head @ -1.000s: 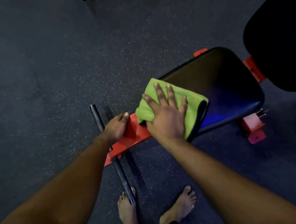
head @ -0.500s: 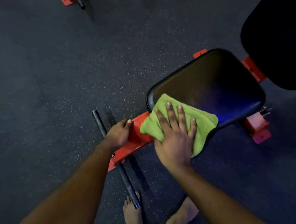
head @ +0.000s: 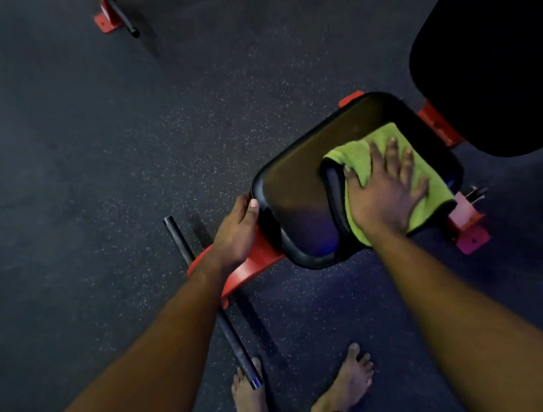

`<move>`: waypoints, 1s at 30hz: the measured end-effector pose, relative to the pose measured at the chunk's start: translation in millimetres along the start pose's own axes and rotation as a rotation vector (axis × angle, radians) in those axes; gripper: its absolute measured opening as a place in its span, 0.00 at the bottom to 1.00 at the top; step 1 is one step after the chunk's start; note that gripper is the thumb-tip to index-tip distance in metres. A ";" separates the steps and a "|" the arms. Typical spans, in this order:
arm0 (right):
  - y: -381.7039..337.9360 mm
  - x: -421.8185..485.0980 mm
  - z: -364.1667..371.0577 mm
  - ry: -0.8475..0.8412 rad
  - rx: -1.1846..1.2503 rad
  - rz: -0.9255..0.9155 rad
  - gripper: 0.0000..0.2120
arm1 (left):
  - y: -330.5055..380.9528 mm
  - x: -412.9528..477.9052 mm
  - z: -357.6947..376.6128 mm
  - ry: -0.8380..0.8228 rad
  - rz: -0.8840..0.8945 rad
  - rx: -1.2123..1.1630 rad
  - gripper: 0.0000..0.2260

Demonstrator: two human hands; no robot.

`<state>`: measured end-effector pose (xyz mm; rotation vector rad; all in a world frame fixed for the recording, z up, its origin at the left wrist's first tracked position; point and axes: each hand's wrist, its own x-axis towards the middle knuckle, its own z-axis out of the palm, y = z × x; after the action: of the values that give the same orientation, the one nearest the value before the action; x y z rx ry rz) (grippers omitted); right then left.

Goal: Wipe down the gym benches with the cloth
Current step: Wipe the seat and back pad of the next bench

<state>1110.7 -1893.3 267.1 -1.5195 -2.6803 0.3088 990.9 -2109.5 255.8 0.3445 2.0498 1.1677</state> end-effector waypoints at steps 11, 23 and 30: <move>-48.8 -117.2 -5.6 -0.100 0.158 0.025 0.32 | 32.5 -19.5 -15.8 0.147 0.226 0.073 0.20; 15.6 -69.6 -62.4 -0.216 0.564 0.317 0.27 | 105.4 -22.9 40.2 -0.085 0.165 0.810 0.22; 25.8 -57.5 -71.2 -0.404 0.509 0.248 0.11 | 122.1 -27.2 63.0 -0.102 0.248 0.806 0.14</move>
<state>1172.1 -1918.8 335.2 -1.7449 -2.3646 1.3204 1039.7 -2017.8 349.8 1.0386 2.3496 0.3778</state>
